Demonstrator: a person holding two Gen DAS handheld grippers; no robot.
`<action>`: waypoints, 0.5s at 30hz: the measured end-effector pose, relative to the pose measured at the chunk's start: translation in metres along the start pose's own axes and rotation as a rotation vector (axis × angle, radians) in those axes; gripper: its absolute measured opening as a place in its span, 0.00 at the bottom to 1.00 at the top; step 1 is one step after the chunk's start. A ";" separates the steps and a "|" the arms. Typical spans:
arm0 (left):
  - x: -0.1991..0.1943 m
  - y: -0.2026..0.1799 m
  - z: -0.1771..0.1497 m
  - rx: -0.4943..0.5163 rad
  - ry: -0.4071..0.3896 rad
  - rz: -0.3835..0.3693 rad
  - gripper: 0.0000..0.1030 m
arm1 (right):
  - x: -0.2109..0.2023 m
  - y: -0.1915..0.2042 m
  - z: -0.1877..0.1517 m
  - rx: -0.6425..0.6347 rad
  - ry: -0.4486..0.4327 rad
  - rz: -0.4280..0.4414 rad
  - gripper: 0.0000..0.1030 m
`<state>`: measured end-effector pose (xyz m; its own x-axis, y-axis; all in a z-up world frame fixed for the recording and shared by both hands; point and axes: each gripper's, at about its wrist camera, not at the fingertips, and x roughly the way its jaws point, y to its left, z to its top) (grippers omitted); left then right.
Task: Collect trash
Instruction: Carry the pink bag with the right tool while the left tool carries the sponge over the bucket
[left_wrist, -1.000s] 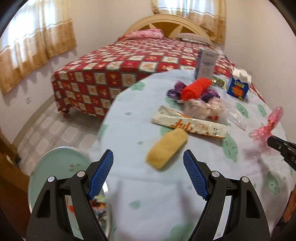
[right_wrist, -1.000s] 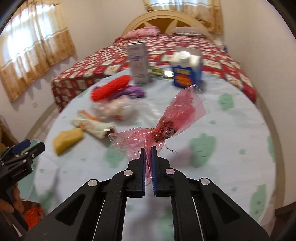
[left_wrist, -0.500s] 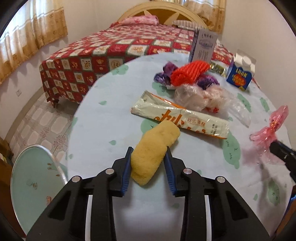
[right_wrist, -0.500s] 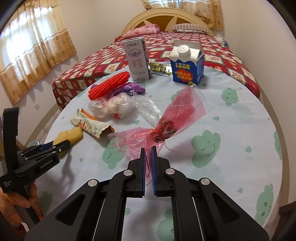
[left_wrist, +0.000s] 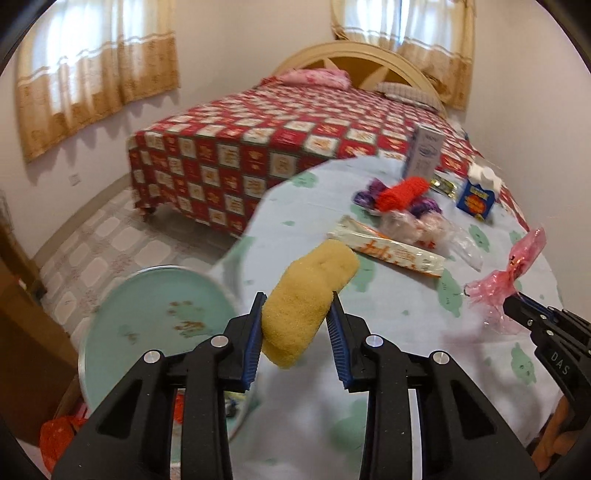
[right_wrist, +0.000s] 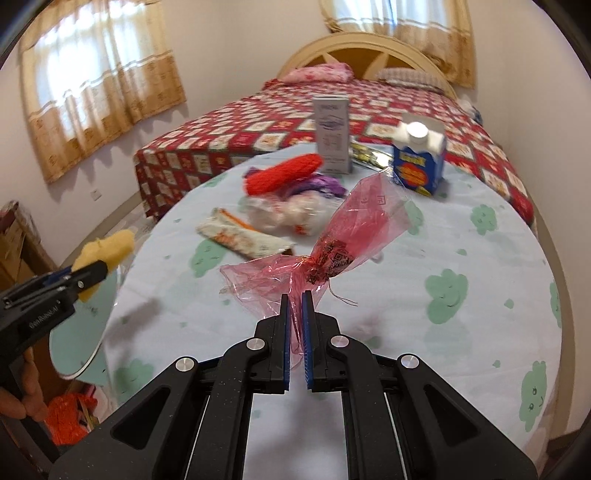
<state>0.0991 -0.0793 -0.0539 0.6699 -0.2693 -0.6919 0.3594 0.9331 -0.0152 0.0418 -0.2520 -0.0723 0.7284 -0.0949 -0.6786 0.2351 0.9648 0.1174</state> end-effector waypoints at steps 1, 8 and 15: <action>-0.005 0.006 -0.002 -0.004 -0.006 0.021 0.32 | -0.001 0.005 -0.001 -0.006 -0.001 0.004 0.06; -0.023 0.042 -0.017 -0.059 -0.001 0.069 0.32 | -0.007 0.042 -0.008 -0.065 0.000 0.052 0.06; -0.035 0.072 -0.030 -0.112 -0.013 0.117 0.32 | -0.010 0.084 -0.014 -0.145 0.007 0.100 0.07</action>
<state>0.0819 0.0043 -0.0523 0.7118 -0.1601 -0.6839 0.2042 0.9788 -0.0166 0.0452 -0.1667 -0.0656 0.7390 0.0045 -0.6737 0.0660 0.9947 0.0791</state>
